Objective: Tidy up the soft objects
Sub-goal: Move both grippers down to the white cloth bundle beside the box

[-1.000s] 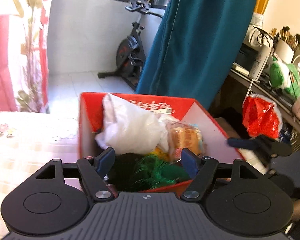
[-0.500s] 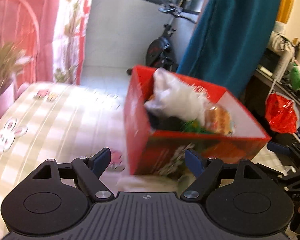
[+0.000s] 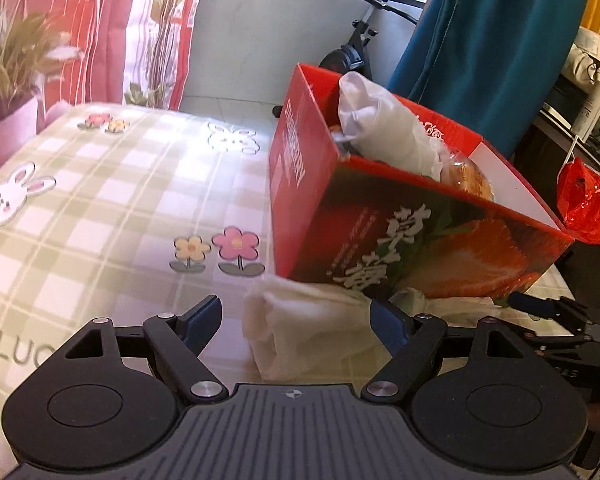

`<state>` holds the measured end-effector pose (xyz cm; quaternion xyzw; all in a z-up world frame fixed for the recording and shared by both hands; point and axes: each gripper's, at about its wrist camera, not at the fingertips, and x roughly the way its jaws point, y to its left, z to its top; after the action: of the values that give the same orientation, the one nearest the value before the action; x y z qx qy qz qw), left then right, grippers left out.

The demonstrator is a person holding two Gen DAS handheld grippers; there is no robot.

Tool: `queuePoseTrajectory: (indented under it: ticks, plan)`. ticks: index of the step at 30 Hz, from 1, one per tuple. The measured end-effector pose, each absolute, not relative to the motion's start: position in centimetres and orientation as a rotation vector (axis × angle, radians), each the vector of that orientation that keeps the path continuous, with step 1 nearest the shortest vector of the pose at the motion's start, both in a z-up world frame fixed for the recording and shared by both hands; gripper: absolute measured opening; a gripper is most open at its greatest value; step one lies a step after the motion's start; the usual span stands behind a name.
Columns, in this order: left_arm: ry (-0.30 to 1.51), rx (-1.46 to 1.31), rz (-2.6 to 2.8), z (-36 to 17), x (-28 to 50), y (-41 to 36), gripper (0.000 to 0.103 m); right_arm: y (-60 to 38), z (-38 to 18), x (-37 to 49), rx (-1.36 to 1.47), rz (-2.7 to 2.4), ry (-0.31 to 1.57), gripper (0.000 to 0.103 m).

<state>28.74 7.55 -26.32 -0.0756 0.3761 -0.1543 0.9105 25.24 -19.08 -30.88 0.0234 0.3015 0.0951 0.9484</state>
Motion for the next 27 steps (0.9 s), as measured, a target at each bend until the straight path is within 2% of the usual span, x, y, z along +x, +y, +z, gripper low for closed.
queuePoseTrajectory:
  ticks: [6, 9, 13, 17, 22, 24, 26, 27]
  plan:
    - [0.802, -0.13, -0.342, -27.4, 29.1, 6.6, 0.081, -18.9, -32.4, 26.3, 0.05, 0.203, 0.647, 0.069]
    - [0.801, -0.143, -0.342, -27.7, 29.5, 6.4, 0.077, -18.7, -32.8, 26.7, 0.07, 0.199, 0.659, 0.066]
    - [0.804, -0.163, -0.366, -28.1, 29.8, 6.3, 0.06, -18.6, -33.2, 27.0, 0.102, 0.211, 0.671, 0.057]
    - [0.807, -0.145, -0.368, -28.5, 29.9, 6.0, 0.052, -18.4, -33.6, 27.0, 0.111, 0.234, 0.679, 0.048]
    - [0.811, -0.153, -0.37, -28.7, 29.7, 6.0, 0.053, -18.6, -34.2, 26.4, 0.111, 0.232, 0.657, 0.043]
    - [0.807, -0.144, -0.372, -28.6, 29.4, 6.0, 0.057, -18.8, -34.3, 26.2, 0.102, 0.239, 0.65, 0.041]
    - [0.813, -0.133, -0.354, -28.6, 29.0, 6.2, 0.069, -19.0, -34.3, 26.2, 0.116, 0.236, 0.648, 0.039]
    - [0.814, -0.129, -0.347, -28.7, 28.7, 6.3, 0.07, -19.0, -34.3, 26.2, 0.115, 0.234, 0.648, 0.039]
